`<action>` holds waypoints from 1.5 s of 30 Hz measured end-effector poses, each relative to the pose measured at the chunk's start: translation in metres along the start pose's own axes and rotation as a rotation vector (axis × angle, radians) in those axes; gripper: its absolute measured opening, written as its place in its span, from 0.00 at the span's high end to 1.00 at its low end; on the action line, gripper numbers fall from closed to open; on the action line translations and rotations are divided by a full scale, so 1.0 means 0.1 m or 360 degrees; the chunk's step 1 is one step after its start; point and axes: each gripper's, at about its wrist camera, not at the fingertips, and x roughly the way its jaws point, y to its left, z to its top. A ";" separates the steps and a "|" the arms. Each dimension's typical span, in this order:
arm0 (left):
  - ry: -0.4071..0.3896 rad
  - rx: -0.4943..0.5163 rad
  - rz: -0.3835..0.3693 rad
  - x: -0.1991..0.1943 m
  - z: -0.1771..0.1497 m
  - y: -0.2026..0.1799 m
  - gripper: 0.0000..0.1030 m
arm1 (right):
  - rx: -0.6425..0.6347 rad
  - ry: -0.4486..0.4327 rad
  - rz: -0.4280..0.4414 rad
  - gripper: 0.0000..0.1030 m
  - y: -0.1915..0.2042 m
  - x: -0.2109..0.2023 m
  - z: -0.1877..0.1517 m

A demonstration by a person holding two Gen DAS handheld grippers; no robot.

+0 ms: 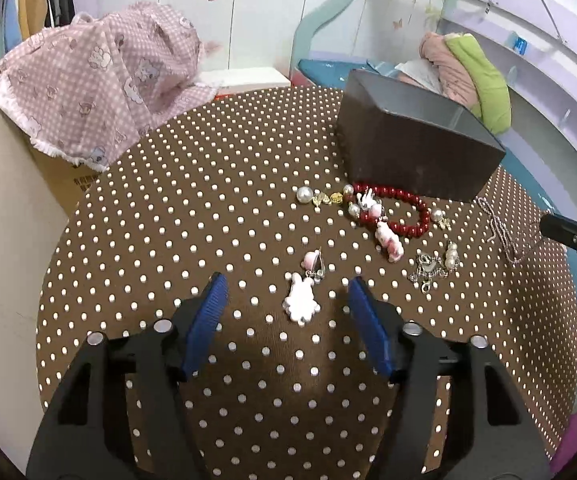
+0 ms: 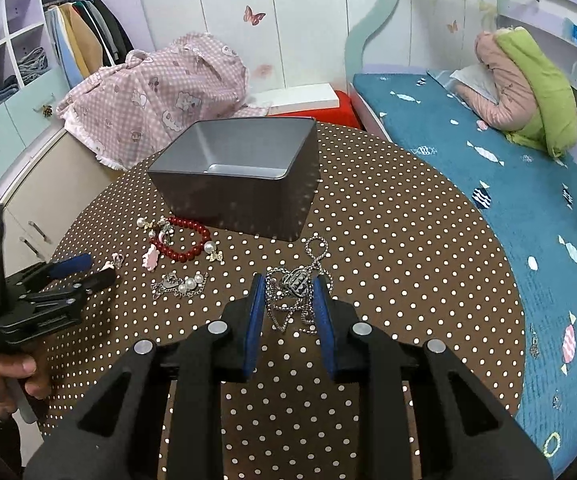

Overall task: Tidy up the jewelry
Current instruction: 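Lift the charm and necklace and carry both over the gray tin, then open both tools to drop the charm and necklace into the tin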

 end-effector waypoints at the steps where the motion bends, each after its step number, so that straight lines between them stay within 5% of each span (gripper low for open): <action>1: 0.0011 0.0009 -0.0017 0.02 0.00 -0.01 0.71 | 0.0002 -0.0002 0.0004 0.78 0.00 0.00 0.00; 3: 0.0029 0.0024 -0.0040 0.03 0.01 -0.02 0.87 | -0.0004 -0.0013 0.0012 0.78 0.01 -0.03 0.02; 9: 0.0019 0.0020 -0.0134 -0.11 -0.02 -0.05 0.87 | -0.0031 -0.0081 0.0044 0.78 0.04 -0.21 0.13; 20: -0.0189 0.0026 -0.0189 -0.69 0.27 -0.06 0.87 | -0.0117 -0.0269 0.0103 0.78 0.12 -0.71 0.51; 36: -0.0509 0.0129 -0.0287 -1.22 1.32 -0.31 0.87 | -0.0274 -0.0520 0.0172 0.78 0.31 -1.07 1.32; 45: -0.0433 0.0187 -0.0385 -0.85 1.83 -0.60 0.87 | -0.0288 -0.0445 0.0184 0.78 0.30 -0.73 1.61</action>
